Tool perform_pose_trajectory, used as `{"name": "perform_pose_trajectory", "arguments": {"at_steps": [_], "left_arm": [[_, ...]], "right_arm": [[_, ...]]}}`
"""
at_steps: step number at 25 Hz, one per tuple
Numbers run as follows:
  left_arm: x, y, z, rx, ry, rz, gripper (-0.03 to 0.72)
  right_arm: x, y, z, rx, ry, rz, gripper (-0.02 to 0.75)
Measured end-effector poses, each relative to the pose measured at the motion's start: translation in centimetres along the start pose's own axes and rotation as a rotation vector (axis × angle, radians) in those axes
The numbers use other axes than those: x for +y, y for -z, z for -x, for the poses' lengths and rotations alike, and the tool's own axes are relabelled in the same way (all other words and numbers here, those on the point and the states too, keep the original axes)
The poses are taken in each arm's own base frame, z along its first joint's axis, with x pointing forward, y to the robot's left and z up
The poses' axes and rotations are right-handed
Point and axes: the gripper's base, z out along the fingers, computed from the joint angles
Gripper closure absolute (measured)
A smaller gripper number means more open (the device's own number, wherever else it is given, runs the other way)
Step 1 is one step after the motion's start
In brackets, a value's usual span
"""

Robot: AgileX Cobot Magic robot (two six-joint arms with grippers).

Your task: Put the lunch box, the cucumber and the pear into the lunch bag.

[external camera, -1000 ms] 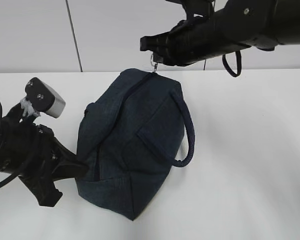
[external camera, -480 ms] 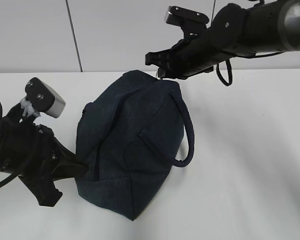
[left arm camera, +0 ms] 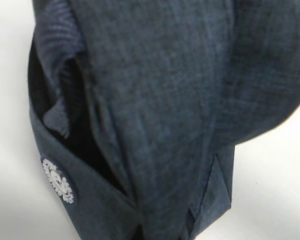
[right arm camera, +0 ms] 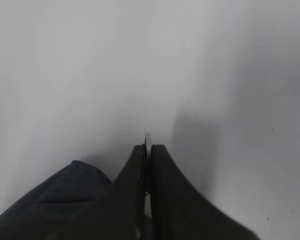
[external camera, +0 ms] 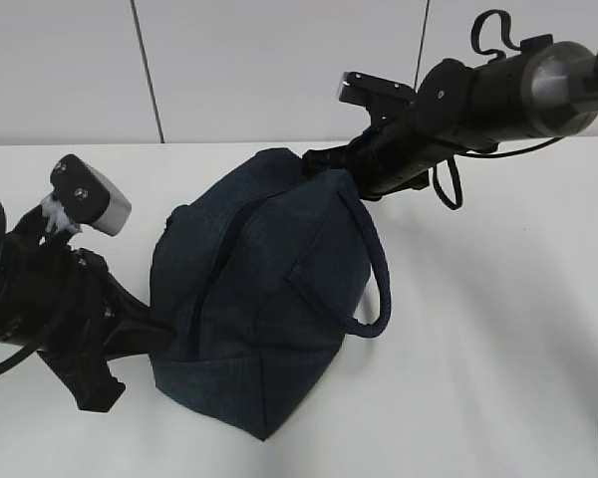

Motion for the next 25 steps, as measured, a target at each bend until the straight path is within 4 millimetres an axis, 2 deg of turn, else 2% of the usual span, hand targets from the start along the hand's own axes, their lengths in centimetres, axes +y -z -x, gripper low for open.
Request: {"name": "perform_pose_trajectory", "arguments": {"at_steps": [10,17,20,21,22,25], "left_arm": [[0.1,0.0,0.0,0.0,0.0,0.006,0.685],[0.1,0.0,0.0,-0.001,0.0,0.008,0.683],[0.1,0.0,0.0,0.001,0.0,0.01,0.633],[0.1,0.0,0.0,0.001,0.0,0.011,0.594],[0.1,0.0,0.0,0.001,0.001,0.01,0.553],[-0.1,0.0,0.0,0.003,0.012,-0.01,0.39]], "right_arm": [[-0.4,-1.4,-1.2,0.081,-0.052,0.015,0.738],[0.1,-1.0,-0.3,0.103,-0.043,0.046,0.729],[0.8,-0.4,1.0,0.099,0.007,0.073,0.605],[1.1,-0.1,1.6,0.088,0.022,0.082,0.491],[1.3,0.2,2.1,0.077,0.035,0.088,0.416],[2.0,1.5,3.4,0.035,0.071,0.103,0.236]]}}
